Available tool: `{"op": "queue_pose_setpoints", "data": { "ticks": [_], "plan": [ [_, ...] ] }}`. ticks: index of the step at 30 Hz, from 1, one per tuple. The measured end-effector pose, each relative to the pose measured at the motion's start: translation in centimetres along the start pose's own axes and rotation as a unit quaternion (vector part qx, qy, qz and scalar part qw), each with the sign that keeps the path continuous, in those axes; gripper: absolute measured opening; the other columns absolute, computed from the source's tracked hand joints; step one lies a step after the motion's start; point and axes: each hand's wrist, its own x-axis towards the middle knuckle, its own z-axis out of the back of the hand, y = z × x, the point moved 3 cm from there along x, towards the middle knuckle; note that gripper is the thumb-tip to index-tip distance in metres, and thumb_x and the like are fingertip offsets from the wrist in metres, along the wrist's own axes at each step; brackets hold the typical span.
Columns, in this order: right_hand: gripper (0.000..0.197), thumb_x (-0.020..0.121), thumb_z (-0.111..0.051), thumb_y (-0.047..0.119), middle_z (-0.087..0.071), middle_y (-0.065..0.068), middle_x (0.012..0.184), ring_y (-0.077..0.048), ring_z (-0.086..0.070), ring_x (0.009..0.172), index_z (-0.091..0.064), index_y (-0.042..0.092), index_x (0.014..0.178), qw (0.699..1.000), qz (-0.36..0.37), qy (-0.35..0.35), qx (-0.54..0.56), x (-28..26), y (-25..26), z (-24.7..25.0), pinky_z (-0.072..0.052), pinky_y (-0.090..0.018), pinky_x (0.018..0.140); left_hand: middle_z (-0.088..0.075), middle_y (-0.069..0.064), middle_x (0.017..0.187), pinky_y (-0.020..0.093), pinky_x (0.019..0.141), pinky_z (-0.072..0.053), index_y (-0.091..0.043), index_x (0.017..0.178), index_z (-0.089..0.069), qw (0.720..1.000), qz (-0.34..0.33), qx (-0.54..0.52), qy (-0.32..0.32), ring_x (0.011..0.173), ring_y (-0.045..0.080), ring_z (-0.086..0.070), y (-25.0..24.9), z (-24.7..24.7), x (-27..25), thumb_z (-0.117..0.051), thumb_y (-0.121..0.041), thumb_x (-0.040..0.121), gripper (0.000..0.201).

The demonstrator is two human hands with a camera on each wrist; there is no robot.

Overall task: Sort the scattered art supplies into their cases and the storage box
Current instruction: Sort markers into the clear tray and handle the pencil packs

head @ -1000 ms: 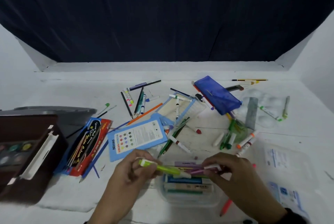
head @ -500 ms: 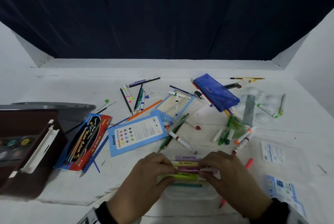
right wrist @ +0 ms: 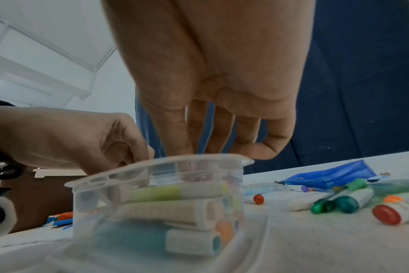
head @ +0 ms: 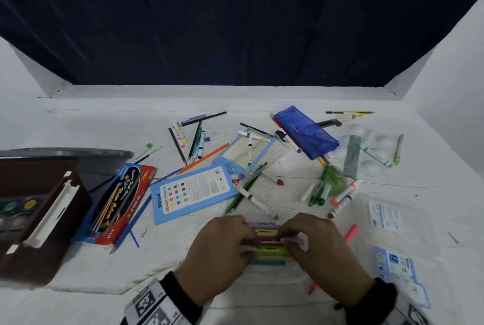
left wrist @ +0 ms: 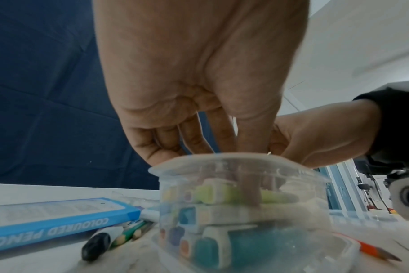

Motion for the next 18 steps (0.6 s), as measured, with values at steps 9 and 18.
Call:
{"op": "queue_pose_setpoints", "data": {
  "ticks": [9, 18],
  "plan": [
    [0.022, 0.085, -0.072, 0.035, -0.063, 0.015, 0.089, 0.004, -0.061, 0.075, -0.062, 0.040, 0.102, 0.984, -0.149, -0.077, 0.063, -2.0, -2.5, 1.8, -0.043, -0.008, 0.062, -0.061, -0.026, 0.096, 0.015, 0.078, -0.046, -0.043, 0.105, -0.067, 0.989, 0.067, -0.092, -0.093, 0.094, -0.002, -0.056, 1.8, 1.9, -1.9, -0.069, -0.052, 0.084, 0.022],
    [0.012, 0.098, -0.055, 0.031, -0.072, 0.002, 0.092, -0.009, -0.073, 0.068, -0.060, 0.032, 0.109, 0.946, -0.249, 0.076, 0.195, -2.6, -3.6, 1.0, -0.059, -0.032, 0.075, -0.074, -0.011, 0.099, 0.019, 0.083, -0.056, -0.043, 0.125, -0.059, 0.922, 0.250, -0.295, 0.026, 0.094, 0.006, -0.070, 5.4, 0.3, -6.5, -0.055, -0.043, 0.094, 0.032]
  ]
}}
